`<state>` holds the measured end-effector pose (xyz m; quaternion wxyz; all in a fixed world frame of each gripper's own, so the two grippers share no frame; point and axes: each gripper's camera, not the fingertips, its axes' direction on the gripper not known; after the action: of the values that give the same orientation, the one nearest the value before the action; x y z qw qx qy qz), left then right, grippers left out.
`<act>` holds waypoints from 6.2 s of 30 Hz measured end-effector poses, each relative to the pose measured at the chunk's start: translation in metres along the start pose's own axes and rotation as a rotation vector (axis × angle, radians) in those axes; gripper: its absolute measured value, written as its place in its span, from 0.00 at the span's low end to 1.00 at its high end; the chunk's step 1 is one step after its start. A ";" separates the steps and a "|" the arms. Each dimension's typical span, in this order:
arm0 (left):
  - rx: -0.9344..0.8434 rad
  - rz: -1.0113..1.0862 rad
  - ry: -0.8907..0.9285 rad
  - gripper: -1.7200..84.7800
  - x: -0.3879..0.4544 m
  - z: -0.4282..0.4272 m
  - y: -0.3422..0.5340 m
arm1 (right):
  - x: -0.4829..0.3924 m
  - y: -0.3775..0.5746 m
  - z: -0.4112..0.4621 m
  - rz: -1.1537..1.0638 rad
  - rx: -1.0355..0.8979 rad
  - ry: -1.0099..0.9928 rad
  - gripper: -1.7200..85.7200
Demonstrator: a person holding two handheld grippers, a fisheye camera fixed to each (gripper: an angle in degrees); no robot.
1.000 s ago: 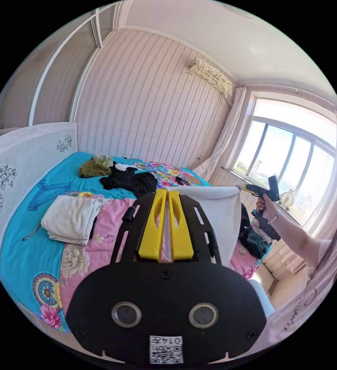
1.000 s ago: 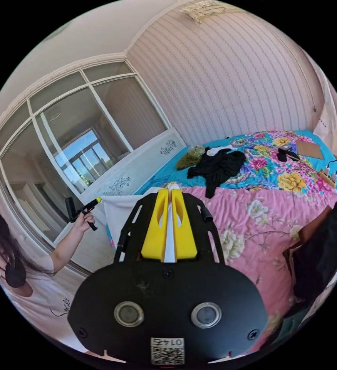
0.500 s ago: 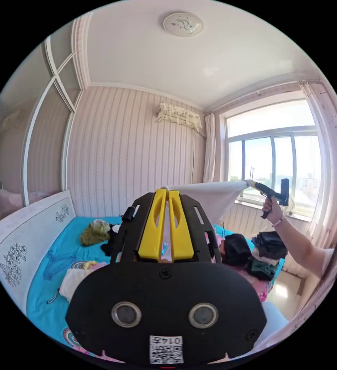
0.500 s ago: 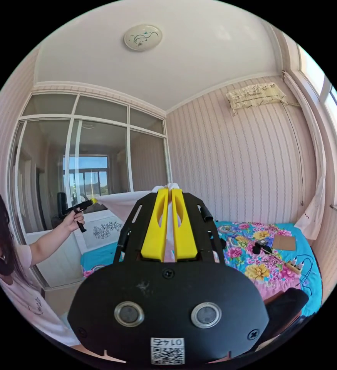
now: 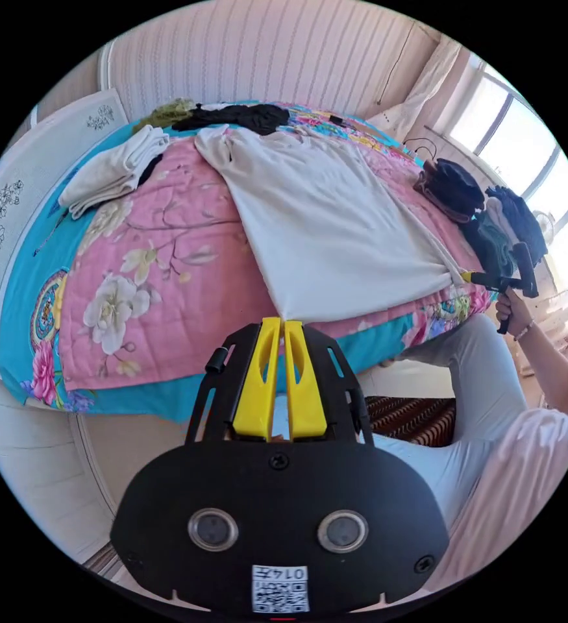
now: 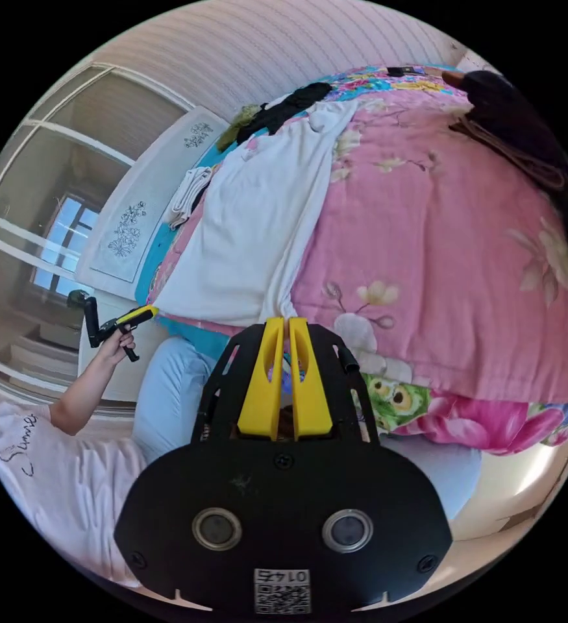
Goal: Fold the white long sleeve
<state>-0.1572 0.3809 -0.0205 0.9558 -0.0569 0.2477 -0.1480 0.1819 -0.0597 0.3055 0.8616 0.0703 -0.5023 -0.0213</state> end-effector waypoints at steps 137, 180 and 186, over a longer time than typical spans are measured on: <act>-0.004 0.637 0.163 0.01 0.163 0.463 -0.430 | 0.121 -0.269 -0.092 0.166 -0.168 -0.074 0.03; 0.120 0.632 0.244 0.01 0.149 0.535 -0.525 | 0.239 -0.143 -0.224 0.498 0.316 0.078 0.02; 0.129 0.684 0.267 0.01 0.165 0.553 -0.536 | 0.235 -0.029 -0.269 0.686 0.186 0.178 0.03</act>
<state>0.1150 -0.1601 0.4837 0.9108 0.1091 0.3653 0.1584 0.5323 -0.0864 0.3736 0.8489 -0.0227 -0.4193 0.3211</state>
